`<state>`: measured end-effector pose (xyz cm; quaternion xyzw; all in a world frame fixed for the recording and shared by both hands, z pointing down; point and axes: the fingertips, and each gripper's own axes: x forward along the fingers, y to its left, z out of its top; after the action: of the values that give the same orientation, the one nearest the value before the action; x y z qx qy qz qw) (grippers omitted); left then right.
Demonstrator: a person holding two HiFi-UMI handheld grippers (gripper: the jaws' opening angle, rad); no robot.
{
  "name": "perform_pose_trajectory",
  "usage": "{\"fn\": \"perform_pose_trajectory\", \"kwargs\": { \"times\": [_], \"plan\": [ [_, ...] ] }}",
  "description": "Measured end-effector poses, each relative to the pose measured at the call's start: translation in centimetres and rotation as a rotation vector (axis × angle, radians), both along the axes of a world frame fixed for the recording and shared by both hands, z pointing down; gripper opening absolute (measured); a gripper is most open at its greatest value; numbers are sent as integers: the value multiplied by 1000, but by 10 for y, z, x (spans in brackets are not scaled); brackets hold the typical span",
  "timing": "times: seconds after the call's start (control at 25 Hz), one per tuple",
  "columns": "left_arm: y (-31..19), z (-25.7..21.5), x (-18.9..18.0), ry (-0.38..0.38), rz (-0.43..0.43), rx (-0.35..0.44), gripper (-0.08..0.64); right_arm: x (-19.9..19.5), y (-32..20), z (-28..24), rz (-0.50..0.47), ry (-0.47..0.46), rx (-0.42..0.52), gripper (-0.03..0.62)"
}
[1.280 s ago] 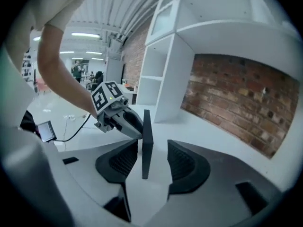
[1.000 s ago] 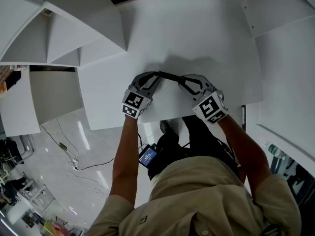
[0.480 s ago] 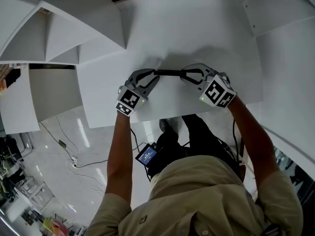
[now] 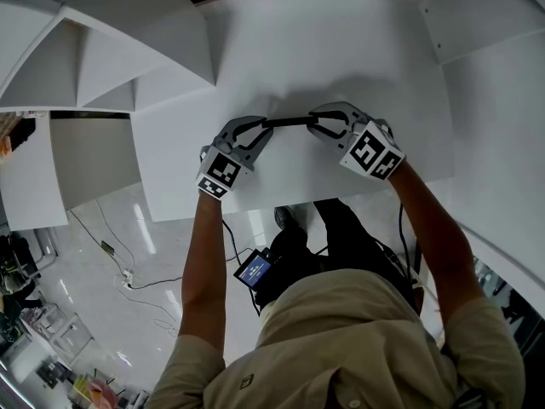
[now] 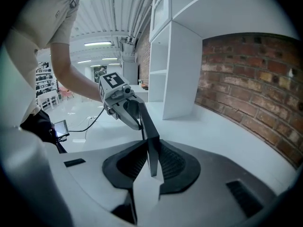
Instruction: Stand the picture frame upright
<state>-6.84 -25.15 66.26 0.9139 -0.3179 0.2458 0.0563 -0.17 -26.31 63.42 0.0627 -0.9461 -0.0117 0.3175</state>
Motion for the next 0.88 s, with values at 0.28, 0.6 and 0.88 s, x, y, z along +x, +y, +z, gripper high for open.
{"fn": "perform_pose_trajectory", "kwargs": {
  "times": [0.28, 0.6, 0.88],
  "plan": [
    [1, -1, 4, -1, -12, -1, 82, -2, -5, -2, 52, -24, -2, 69],
    [4, 2, 8, -1, -6, -6, 83, 1, 1, 2, 20, 9, 19, 78],
    [4, 3, 10, -5, -4, -8, 83, -2, 4, 4, 16, 15, 25, 81]
  ]
}}
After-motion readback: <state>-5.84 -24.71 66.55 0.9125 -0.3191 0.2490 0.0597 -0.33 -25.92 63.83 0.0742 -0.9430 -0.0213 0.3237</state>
